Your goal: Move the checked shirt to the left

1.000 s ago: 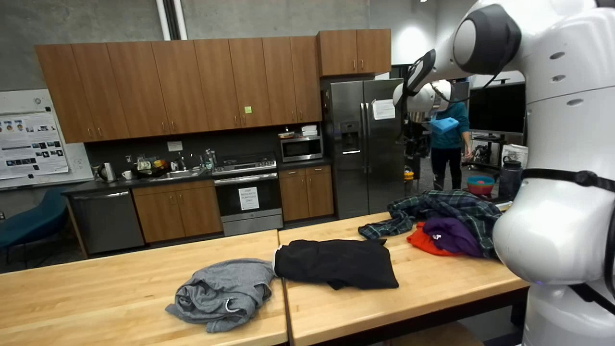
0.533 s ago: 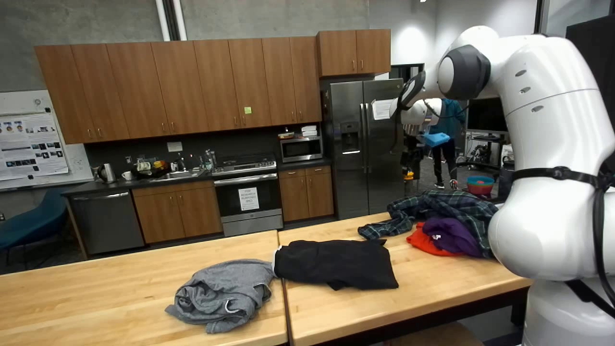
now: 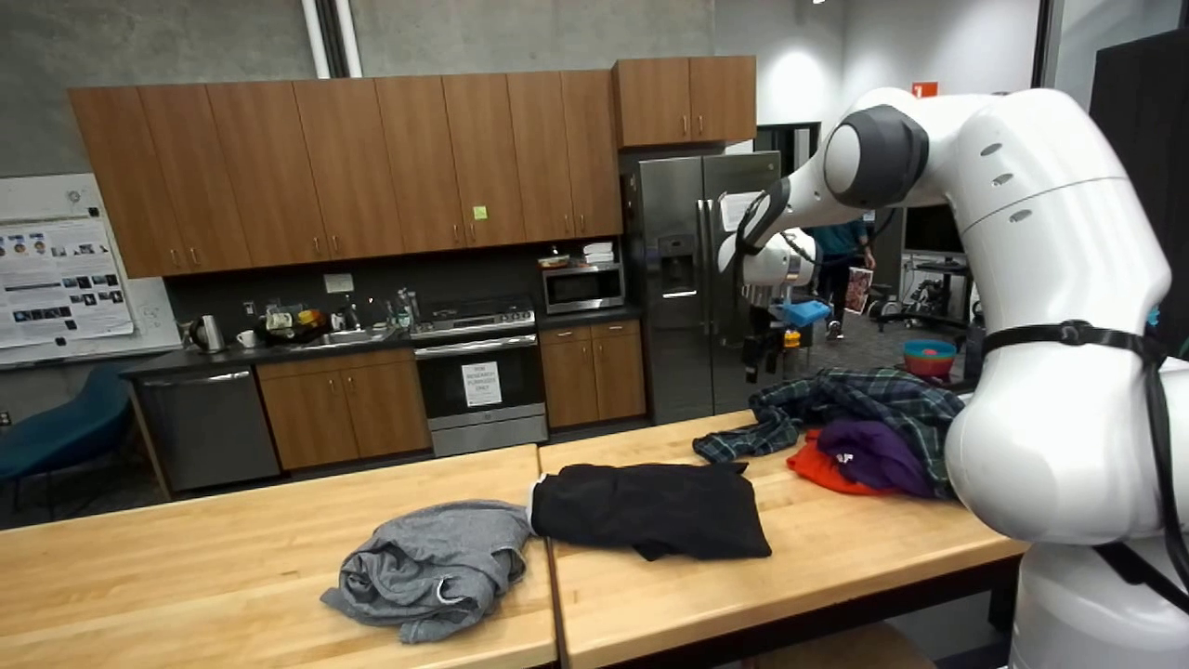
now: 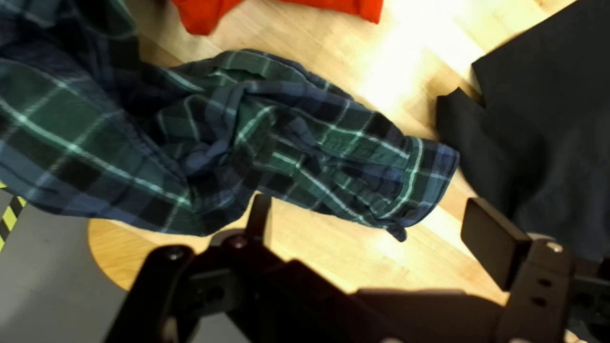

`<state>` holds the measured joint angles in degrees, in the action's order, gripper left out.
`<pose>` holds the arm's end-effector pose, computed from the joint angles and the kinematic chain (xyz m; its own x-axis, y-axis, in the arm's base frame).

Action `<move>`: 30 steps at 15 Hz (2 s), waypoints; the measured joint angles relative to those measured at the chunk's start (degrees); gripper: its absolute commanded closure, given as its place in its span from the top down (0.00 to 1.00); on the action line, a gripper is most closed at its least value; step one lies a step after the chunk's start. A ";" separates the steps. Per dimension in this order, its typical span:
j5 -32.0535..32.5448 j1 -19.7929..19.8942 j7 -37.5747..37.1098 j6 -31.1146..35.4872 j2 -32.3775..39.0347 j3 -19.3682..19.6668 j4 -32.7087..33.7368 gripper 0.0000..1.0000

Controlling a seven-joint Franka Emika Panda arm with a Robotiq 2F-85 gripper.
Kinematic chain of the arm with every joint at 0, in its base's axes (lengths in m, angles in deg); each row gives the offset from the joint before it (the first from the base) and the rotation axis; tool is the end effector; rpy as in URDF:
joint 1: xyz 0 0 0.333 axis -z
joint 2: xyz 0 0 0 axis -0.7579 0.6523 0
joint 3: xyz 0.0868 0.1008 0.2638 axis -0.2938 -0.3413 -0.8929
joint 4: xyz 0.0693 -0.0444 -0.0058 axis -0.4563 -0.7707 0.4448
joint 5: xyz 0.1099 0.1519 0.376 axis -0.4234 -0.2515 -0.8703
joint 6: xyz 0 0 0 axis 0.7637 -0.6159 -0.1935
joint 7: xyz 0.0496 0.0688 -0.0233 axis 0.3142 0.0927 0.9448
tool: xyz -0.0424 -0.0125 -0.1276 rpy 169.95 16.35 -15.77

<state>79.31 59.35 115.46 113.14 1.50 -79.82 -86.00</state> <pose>0.6826 -0.1255 0.2642 0.8389 0.5350 0.0999 0.5416 -0.8387 -0.0569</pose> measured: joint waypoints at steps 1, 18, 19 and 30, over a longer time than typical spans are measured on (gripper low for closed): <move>0.28 -0.36 -0.27 0.11 -0.12 -0.11 -0.52 1.00; 1.98 0.02 -2.50 1.77 -0.76 0.27 -2.97 1.00; 3.24 0.03 -3.80 2.97 -1.05 0.70 -4.10 1.00; 20.21 1.26 -27.59 20.66 -17.94 9.95 -32.33 1.00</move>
<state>99.52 60.61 87.87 133.79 -16.44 -69.87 -118.32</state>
